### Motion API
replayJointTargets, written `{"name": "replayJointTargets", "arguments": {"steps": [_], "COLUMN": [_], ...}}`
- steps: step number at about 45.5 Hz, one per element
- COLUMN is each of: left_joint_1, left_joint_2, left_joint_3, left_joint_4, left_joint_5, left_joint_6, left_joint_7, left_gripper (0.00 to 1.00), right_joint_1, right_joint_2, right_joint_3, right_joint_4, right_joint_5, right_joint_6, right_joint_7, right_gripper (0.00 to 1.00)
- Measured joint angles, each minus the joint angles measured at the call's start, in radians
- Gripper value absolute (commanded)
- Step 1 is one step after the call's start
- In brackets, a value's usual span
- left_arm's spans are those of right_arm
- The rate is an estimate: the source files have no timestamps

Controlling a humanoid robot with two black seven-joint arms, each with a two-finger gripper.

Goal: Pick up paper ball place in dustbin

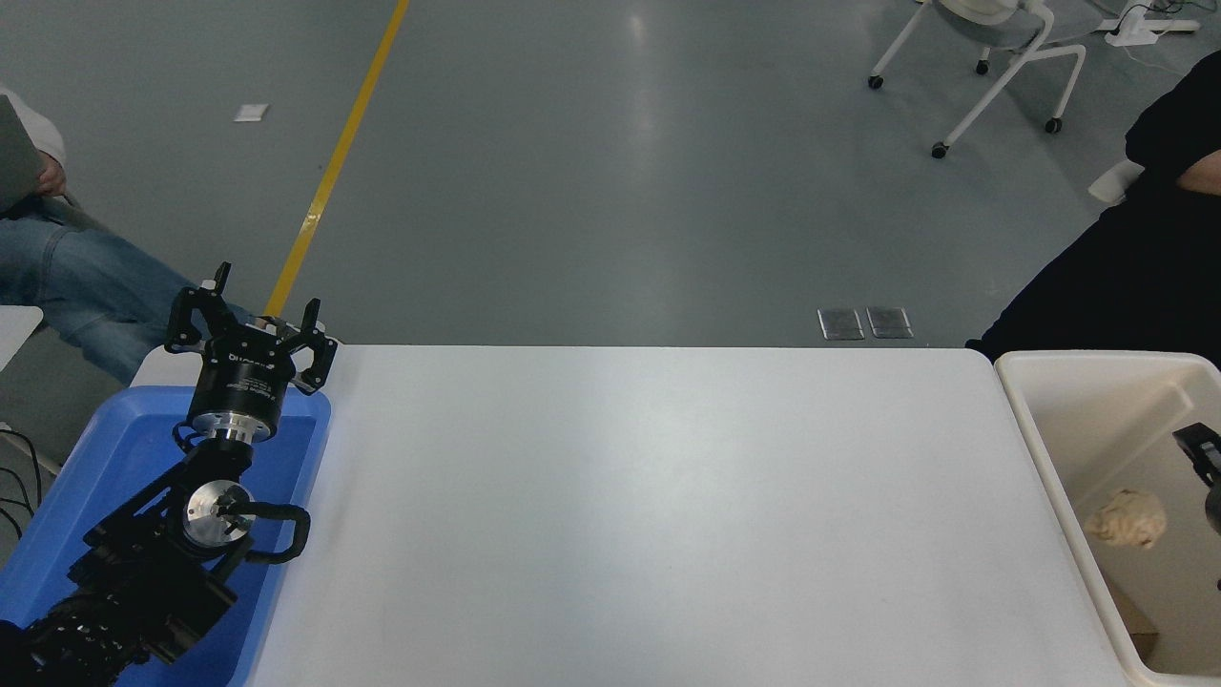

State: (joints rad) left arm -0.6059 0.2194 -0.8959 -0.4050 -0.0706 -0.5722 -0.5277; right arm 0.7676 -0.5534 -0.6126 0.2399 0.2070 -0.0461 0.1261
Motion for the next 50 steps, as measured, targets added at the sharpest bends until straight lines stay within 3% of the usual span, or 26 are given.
{"name": "replayJointTargets", "arguments": {"steps": [13, 26, 50], "left_joint_1": [0.000, 0.000, 0.000], "left_joint_2": [0.000, 0.000, 0.000], "left_joint_3": [0.000, 0.000, 0.000], "left_joint_4": [0.000, 0.000, 0.000], "left_joint_5": [0.000, 0.000, 0.000], "left_joint_6": [0.000, 0.000, 0.000], "left_joint_7": [0.000, 0.000, 0.000], "left_gripper": [0.99, 0.99, 0.99], "right_joint_1": [0.262, 0.613, 1.173], "right_joint_2": [-0.008, 0.050, 0.116], "right_joint_3": [-0.103, -0.291, -0.553], "right_joint_4": [0.086, 0.297, 0.951], "right_joint_5": [-0.187, -0.271, -0.417], "right_joint_6": [0.102, 0.259, 0.444], "right_joint_7": [0.000, -0.001, -0.002], "right_gripper": [1.00, 1.00, 1.00]}}
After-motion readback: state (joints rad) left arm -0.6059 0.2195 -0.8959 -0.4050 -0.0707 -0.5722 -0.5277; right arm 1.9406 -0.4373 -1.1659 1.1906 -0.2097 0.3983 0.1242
